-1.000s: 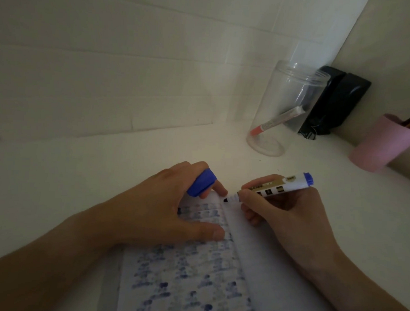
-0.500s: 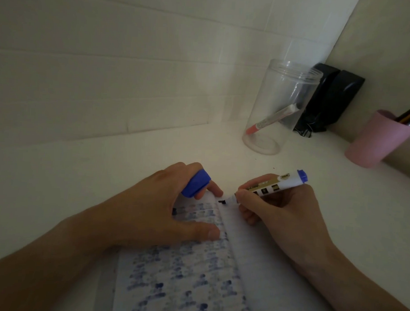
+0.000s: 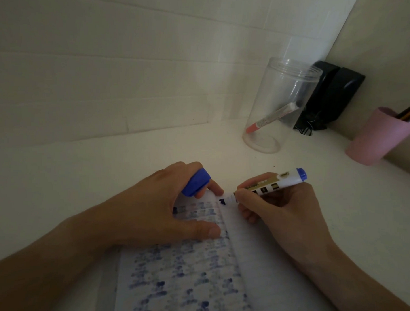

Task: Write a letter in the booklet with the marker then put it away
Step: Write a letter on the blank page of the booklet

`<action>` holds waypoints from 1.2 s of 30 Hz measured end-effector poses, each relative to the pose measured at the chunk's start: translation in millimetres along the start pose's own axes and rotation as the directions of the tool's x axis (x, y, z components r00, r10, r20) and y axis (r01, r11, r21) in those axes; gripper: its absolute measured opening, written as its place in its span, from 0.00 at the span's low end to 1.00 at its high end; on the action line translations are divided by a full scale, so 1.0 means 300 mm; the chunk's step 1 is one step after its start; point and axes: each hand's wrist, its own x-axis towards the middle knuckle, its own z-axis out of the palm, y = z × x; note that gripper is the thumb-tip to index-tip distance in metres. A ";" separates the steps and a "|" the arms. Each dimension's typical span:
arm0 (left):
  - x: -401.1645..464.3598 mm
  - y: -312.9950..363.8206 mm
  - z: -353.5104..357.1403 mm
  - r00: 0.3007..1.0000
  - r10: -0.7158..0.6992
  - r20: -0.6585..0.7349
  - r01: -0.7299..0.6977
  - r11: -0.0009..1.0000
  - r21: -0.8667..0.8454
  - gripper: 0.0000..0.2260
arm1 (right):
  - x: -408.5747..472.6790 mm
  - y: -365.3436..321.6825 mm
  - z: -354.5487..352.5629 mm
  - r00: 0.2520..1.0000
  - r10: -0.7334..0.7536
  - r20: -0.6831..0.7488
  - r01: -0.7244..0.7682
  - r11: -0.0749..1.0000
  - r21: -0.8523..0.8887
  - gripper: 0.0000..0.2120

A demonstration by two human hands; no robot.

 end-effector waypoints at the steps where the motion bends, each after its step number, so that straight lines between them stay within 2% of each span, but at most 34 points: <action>1: 0.000 0.001 0.000 1.000 0.000 -0.001 0.000 1.000 0.000 0.25 | 0.000 -0.001 0.001 1.000 0.002 -0.001 -0.002 1.000 -0.011 0.01; 10: 0.004 -0.004 0.002 1.000 0.004 -0.009 -0.004 1.000 -0.002 0.25 | -0.004 -0.001 0.001 1.000 -0.010 0.024 0.011 0.999 -0.042 0.02; 15: 0.004 -0.008 0.003 1.000 0.005 -0.013 -0.004 1.000 0.013 0.25 | -0.001 0.009 -0.008 0.997 0.030 -0.066 -0.036 0.995 -0.090 0.06; 18: 0.004 -0.012 0.006 1.000 0.014 -0.018 -0.014 1.000 0.017 0.24 | 0.001 0.013 -0.008 0.997 0.029 -0.065 -0.035 0.995 -0.096 0.06; 21: 0.006 -0.017 0.007 1.000 0.012 -0.015 -0.012 1.000 0.012 0.24 | 0.007 0.013 -0.012 0.996 0.042 -0.082 -0.041 0.999 0.013 0.03; 24: 0.003 -0.015 0.007 1.000 0.007 -0.016 -0.006 0.999 0.031 0.24 | 0.020 -0.008 -0.023 0.977 0.147 -0.157 -0.109 0.968 0.228 0.03; 26: -0.005 -0.003 0.010 1.000 -0.002 -0.020 0.003 0.999 0.045 0.24 | 0.030 -0.035 -0.033 0.965 0.194 -0.175 -0.137 0.946 0.293 0.05; 29: -0.012 0.011 0.009 1.000 0.001 -0.002 -0.001 0.998 0.059 0.22 | 0.044 -0.073 -0.041 0.963 0.194 -0.188 -0.112 0.920 0.375 0.02; 32: -0.007 0.017 0.014 1.000 -0.020 -0.009 0.020 1.000 -0.007 0.15 | 0.036 -0.085 -0.025 0.965 0.153 -0.211 -0.051 0.905 0.422 0.06; 34: -0.005 0.017 0.016 0.996 -0.059 -0.064 0.054 0.996 -0.078 0.13 | 0.024 -0.075 -0.013 0.962 0.156 -0.223 -0.034 0.881 0.471 0.06; 36: -0.013 0.012 0.016 0.983 -0.057 -0.174 0.048 0.997 -0.055 0.16 | 0.018 -0.063 -0.005 0.963 0.195 -0.185 -0.056 0.817 0.573 0.06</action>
